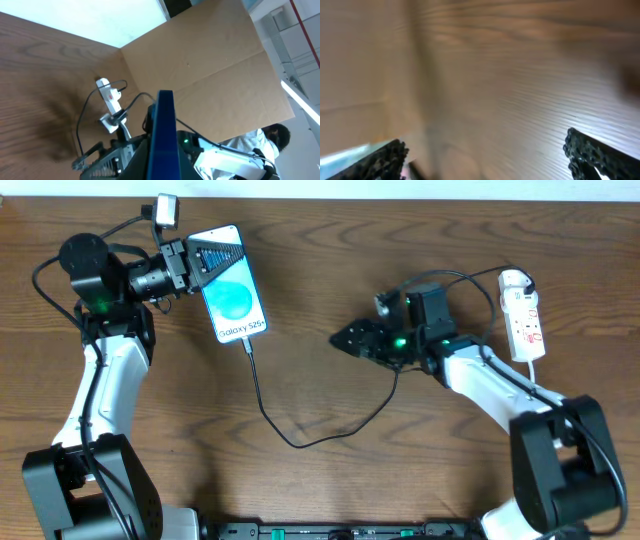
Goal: Plug charger to phone and switch on socket
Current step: 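Open the right gripper, release the cable, and move it toward the power strip, then lower the connected phone to the table with the left gripper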
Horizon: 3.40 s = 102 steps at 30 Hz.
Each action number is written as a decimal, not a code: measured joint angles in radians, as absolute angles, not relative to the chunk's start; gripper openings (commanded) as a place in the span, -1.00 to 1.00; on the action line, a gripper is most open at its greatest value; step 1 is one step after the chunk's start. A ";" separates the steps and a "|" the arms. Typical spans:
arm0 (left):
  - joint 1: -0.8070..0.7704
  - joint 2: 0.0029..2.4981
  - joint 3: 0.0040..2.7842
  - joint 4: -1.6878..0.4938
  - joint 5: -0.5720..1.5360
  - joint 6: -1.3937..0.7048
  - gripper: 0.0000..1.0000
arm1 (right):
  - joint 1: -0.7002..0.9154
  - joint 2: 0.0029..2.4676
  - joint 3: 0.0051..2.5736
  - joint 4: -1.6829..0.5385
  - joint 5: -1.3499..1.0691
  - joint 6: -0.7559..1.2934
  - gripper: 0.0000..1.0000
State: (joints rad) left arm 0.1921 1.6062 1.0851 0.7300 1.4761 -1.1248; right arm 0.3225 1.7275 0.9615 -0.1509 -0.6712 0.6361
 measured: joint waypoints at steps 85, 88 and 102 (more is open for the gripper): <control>0.116 1.749 0.874 -0.256 0.538 -0.545 -0.85 | 0.306 1.123 0.961 -0.516 -0.163 0.547 0.99; 0.116 1.761 0.874 -0.256 0.538 -0.545 -0.85 | 0.306 1.123 0.961 -0.516 -0.163 0.547 0.99; 0.116 1.764 0.874 -0.278 0.530 -0.525 -0.85 | 0.306 1.123 0.961 -0.516 -0.163 0.547 0.98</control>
